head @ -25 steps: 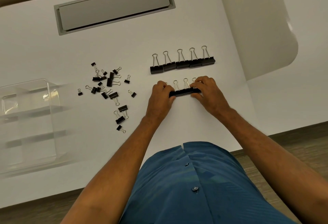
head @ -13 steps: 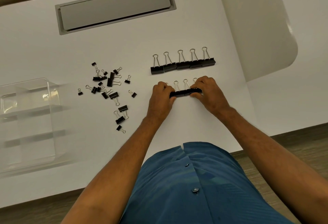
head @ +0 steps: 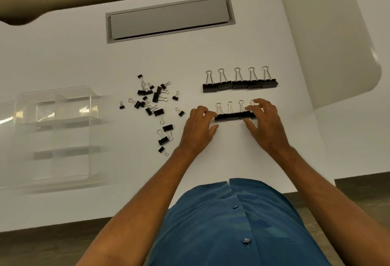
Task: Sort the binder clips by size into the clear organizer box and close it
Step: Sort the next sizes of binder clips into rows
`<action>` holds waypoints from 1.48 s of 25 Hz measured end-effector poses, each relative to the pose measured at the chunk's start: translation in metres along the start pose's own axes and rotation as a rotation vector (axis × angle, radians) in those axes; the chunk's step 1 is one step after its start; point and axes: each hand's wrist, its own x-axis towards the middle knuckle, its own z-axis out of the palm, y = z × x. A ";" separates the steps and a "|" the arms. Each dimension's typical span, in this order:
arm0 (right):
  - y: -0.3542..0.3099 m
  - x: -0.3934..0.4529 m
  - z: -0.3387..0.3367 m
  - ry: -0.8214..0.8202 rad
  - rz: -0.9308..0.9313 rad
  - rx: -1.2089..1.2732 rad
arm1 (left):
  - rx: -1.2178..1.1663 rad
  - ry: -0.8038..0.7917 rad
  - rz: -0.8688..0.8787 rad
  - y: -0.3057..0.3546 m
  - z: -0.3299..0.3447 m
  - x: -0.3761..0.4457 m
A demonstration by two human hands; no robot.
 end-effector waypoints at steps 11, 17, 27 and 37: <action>-0.125 -0.009 0.049 -0.125 -0.149 0.141 | -0.024 0.092 -0.196 -0.098 -0.055 -0.087; -0.182 -0.006 0.083 -0.267 -0.282 0.140 | 0.006 0.016 -0.200 -0.122 -0.059 -0.093; -0.197 -0.003 0.114 -0.323 -0.301 -0.043 | -0.111 -0.025 -0.189 -0.152 -0.070 -0.099; -0.161 -0.027 0.084 -0.246 -0.001 0.087 | -0.102 -0.003 -0.119 -0.127 -0.063 -0.095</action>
